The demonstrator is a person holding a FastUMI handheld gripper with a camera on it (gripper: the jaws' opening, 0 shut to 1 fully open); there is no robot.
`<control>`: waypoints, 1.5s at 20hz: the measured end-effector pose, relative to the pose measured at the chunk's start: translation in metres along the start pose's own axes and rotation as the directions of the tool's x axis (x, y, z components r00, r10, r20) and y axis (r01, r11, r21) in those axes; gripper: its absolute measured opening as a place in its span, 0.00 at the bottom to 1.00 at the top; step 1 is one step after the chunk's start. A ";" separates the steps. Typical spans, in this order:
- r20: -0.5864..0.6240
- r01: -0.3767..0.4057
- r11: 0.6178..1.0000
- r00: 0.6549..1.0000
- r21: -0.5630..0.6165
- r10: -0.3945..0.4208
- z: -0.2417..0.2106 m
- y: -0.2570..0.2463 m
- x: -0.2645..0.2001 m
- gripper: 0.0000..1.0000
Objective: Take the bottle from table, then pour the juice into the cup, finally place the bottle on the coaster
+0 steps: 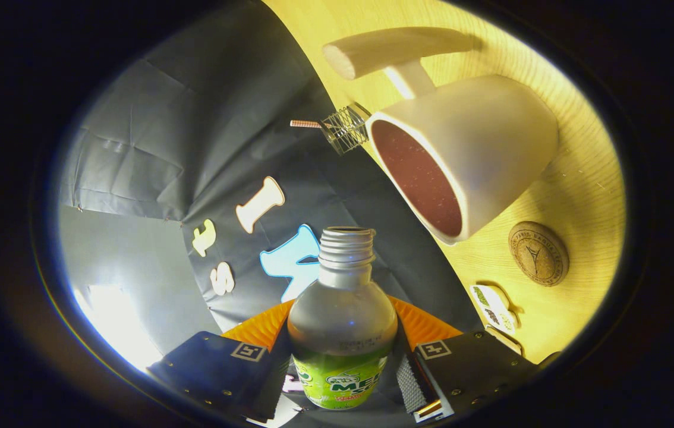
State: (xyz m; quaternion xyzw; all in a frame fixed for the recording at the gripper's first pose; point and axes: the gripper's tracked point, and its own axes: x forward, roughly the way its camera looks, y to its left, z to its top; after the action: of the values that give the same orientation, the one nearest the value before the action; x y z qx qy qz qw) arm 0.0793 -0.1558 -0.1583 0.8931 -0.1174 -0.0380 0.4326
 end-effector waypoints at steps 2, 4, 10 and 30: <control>0.001 0.000 1.000 1.000 -0.003 0.000 0.001 0.000 -0.001 0.77; 0.001 0.000 1.000 1.000 0.001 0.000 0.002 0.000 -0.003 0.77; -0.021 0.001 1.000 1.000 -0.023 -0.001 -0.001 -0.006 -0.004 0.77; -0.098 0.043 0.912 0.991 -0.409 -0.091 -0.011 -0.034 0.000 0.77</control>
State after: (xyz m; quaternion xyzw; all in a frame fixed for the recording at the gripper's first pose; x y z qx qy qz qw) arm 0.0873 -0.1274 -0.1781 0.7881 -0.0512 -0.0247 0.6129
